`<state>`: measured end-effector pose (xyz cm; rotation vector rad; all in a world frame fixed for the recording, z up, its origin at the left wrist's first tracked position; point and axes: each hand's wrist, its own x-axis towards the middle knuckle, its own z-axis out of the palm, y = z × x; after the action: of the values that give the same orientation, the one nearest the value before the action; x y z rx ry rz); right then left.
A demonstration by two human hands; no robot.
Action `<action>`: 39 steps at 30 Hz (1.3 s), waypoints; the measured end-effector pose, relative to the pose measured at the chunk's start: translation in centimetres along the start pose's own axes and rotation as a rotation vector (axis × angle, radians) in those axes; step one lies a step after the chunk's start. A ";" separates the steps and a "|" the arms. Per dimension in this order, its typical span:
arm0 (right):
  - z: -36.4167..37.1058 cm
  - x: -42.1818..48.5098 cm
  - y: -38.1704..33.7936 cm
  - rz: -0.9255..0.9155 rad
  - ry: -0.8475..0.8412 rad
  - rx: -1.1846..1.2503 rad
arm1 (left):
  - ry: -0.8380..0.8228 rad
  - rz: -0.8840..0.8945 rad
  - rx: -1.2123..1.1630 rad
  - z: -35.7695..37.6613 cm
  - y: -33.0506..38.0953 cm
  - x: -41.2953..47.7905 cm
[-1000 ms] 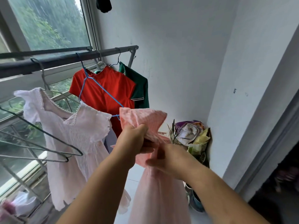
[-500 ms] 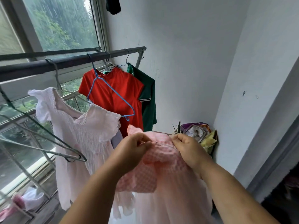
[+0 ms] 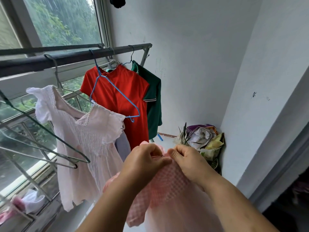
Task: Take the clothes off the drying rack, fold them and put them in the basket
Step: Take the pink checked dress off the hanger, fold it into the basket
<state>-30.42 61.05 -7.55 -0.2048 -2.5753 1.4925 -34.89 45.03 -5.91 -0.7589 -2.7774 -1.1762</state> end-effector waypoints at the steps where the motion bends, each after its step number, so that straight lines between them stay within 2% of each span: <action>1: 0.0 0.0 -0.1 0.000 0.008 -0.009 | 0.012 0.012 0.019 0.1 0.0 0.0; 6: 0.0 0.2 -0.4 0.012 0.061 0.017 | 0.160 0.059 0.169 -0.3 0.2 -0.1; 8: 0.1 0.2 -0.5 0.016 0.075 0.020 | 0.107 0.068 0.181 -0.4 0.6 -0.2; 11: 0.1 0.2 -0.8 0.002 0.042 0.021 | -0.015 0.019 0.070 -0.2 0.6 -0.4; 14: 0.1 0.0 -1.0 -0.016 -0.015 0.005 | -0.069 -0.027 -0.029 -0.3 0.2 -0.4; 20: 0.2 -0.3 -1.2 0.008 -0.032 -0.014 | -0.217 -0.086 -0.032 -0.1 0.2 -0.5; 25: 0.2 -1.0 -1.2 0.004 -0.051 -0.117 | -0.064 -0.002 0.146 0.4 0.1 -0.8; 28: -0.1 -1.3 -1.1 0.024 -0.059 -0.138 | 0.041 -0.043 0.174 0.4 -1.0 -0.7; 31: -0.9 -1.5 -1.1 0.033 -0.042 -0.104 | 0.079 -0.114 0.047 -0.8 -2.1 -0.4; 35: -0.9 -1.5 -1.8 0.054 0.027 -0.097 | -0.043 -0.094 -0.192 -0.7 -0.6 -1.3; 39: -0.4 -1.5 -2.2 0.078 0.051 -0.082 | -0.086 -0.052 -0.132 0.5 0.7 -1.7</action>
<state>-28.93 59.98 -5.58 -0.3526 -2.6181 1.3882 -33.03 45.06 -6.17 -0.7690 -2.8271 -1.3795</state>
